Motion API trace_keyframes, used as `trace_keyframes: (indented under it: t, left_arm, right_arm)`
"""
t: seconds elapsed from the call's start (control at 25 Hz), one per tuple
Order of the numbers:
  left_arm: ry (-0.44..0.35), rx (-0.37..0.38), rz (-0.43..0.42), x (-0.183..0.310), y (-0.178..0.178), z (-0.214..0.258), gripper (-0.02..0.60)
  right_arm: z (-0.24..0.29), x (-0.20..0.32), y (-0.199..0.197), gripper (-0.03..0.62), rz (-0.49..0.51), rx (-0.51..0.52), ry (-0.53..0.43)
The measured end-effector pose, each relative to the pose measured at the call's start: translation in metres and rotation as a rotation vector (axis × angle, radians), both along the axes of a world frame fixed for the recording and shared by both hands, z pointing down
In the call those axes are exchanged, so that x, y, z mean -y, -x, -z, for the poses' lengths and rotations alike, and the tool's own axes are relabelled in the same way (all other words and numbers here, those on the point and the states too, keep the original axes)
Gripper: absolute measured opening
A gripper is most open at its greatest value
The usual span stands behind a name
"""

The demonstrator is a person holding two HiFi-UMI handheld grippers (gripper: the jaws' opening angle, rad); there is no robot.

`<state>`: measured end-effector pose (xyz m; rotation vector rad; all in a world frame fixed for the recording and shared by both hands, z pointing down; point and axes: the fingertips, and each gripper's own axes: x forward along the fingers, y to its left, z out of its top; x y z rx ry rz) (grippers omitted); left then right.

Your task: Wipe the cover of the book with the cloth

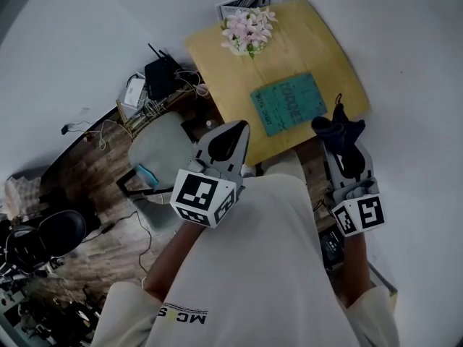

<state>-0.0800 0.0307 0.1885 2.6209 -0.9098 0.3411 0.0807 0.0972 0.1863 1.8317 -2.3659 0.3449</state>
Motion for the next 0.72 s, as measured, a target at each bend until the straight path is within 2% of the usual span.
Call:
trace_keyframes:
  t: [0.72]
  left_arm:
    - [0.026,-0.005,-0.052,-0.017,-0.009,-0.006,0.011]
  right_arm:
    - [-0.004,-0.019,0.013,0.172,-0.028,0.045,0.033]
